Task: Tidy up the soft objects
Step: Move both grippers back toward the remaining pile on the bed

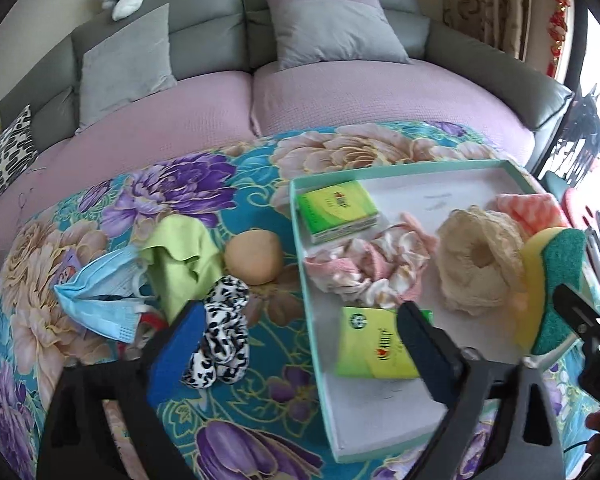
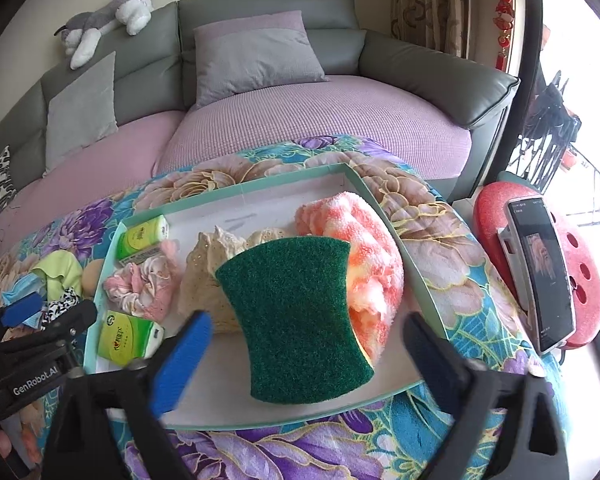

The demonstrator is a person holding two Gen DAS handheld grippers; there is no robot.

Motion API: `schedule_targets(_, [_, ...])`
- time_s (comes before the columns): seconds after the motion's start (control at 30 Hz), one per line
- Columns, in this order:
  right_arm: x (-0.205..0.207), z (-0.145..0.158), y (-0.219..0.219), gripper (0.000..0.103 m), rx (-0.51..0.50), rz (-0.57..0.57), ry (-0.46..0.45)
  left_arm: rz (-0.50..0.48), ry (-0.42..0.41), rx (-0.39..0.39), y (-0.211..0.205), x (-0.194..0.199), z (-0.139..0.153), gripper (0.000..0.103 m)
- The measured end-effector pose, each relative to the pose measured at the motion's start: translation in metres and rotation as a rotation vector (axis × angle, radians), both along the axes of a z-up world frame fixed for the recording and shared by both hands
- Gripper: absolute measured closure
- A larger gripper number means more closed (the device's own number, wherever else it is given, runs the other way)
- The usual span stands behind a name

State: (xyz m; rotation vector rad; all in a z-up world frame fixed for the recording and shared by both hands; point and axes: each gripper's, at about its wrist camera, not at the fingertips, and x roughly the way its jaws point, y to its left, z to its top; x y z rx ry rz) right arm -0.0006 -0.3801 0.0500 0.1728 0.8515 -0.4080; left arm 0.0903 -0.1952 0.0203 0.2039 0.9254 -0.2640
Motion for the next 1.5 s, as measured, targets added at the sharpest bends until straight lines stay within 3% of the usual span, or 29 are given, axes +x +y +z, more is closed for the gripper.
schedule_targets(0.43, [0.009, -0.006, 0.016, 0.0, -0.028, 0.047, 0.033, 0.093, -0.01, -0.023, 0.03, 0.007, 0.001, 0.001])
schedule_targets(0.6, [0.014, 0.0, 0.033, 0.0, -0.012, 0.091, -0.005, 0.187, -0.042, -0.064, 0.071, 0.008, 0.014, 0.001])
schedule_targets(0.93, [0.034, 0.008, 0.103, 0.0, 0.048, 0.255, -0.057, 0.384, -0.081, -0.069, 0.161, 0.0, 0.023, 0.001])
schedule_targets(1.27, [0.058, -0.009, 0.173, 0.0, 0.093, 0.386, -0.032, 0.469, -0.096, -0.073, 0.221, -0.011, 0.025, 0.001])
schedule_targets(1.5, [0.076, -0.02, 0.202, 0.0, 0.062, 0.429, -0.002, 0.485, -0.089, -0.136, 0.245, 0.001, 0.019, 0.001])
